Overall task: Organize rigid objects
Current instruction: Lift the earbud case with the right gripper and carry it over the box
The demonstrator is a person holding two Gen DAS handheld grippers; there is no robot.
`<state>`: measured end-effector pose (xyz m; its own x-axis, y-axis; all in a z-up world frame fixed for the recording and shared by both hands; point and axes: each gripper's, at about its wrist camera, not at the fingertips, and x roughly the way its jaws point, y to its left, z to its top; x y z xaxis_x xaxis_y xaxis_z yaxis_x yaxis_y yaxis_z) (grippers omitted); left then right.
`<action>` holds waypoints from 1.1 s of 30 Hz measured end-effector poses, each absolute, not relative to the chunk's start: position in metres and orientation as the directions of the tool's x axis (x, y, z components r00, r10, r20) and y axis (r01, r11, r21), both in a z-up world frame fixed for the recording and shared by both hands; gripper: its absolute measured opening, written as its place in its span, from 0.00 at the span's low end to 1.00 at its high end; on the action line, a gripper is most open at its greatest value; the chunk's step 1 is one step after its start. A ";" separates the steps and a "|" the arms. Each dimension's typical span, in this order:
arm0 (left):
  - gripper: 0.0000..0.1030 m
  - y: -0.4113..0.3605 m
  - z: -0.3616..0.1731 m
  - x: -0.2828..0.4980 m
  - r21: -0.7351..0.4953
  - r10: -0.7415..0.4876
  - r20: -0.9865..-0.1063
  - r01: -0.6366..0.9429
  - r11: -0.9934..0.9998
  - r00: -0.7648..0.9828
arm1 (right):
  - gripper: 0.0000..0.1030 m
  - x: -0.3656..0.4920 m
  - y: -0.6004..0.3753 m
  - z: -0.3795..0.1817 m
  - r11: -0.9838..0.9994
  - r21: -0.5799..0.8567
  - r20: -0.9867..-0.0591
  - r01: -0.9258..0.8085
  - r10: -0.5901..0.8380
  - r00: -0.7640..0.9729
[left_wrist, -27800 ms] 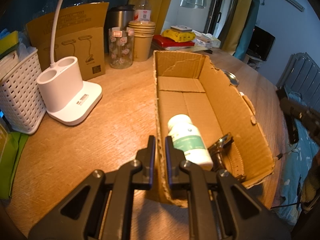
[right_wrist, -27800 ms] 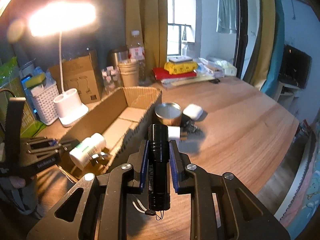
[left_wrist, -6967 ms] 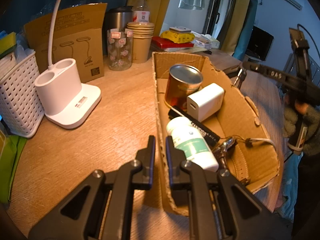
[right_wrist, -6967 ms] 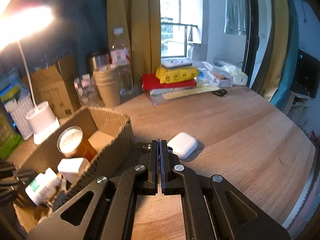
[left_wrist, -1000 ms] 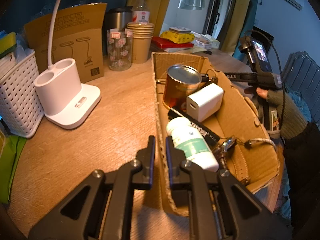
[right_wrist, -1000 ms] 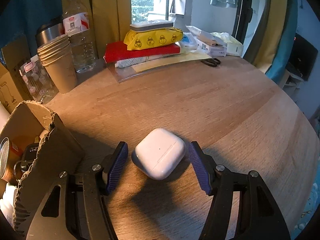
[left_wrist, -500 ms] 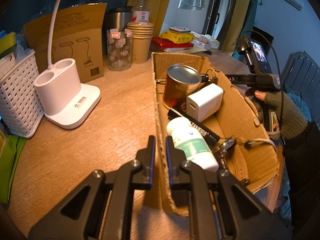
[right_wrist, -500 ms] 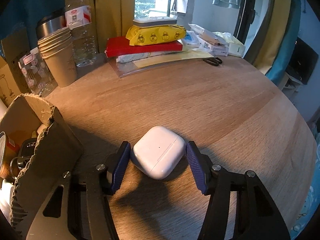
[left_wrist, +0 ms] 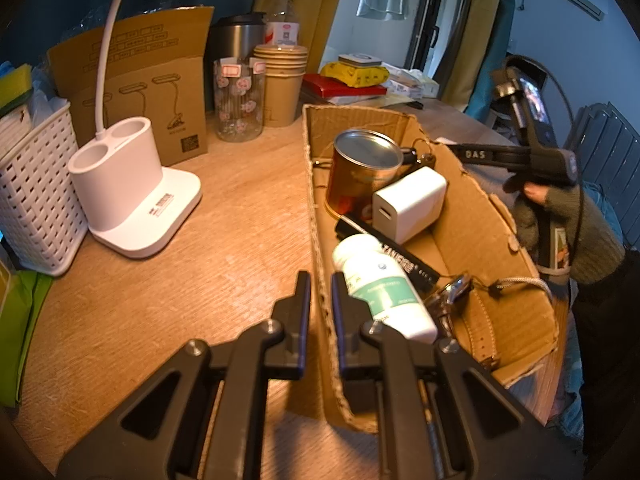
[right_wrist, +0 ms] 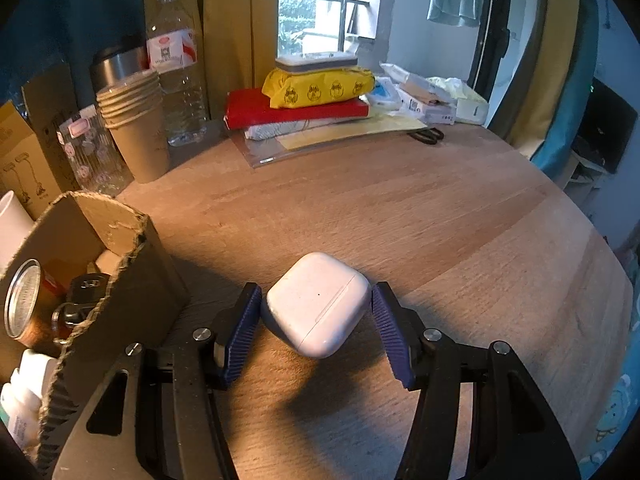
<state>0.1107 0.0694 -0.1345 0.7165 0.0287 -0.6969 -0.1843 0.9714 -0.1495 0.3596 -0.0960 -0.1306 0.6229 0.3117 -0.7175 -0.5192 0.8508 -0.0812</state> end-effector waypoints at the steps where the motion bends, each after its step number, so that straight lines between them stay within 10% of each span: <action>1: 0.11 0.069 -0.134 0.111 -0.149 0.029 -0.697 -0.184 0.972 0.717 | 0.58 0.356 -0.097 -0.127 0.849 -0.079 -0.711 -0.522 0.319 0.626; 33: 0.11 0.069 -0.134 0.111 -0.150 0.028 -0.696 -0.184 0.972 0.717 | 0.58 0.183 -0.073 -0.065 0.691 -0.065 -0.607 -0.720 0.545 0.578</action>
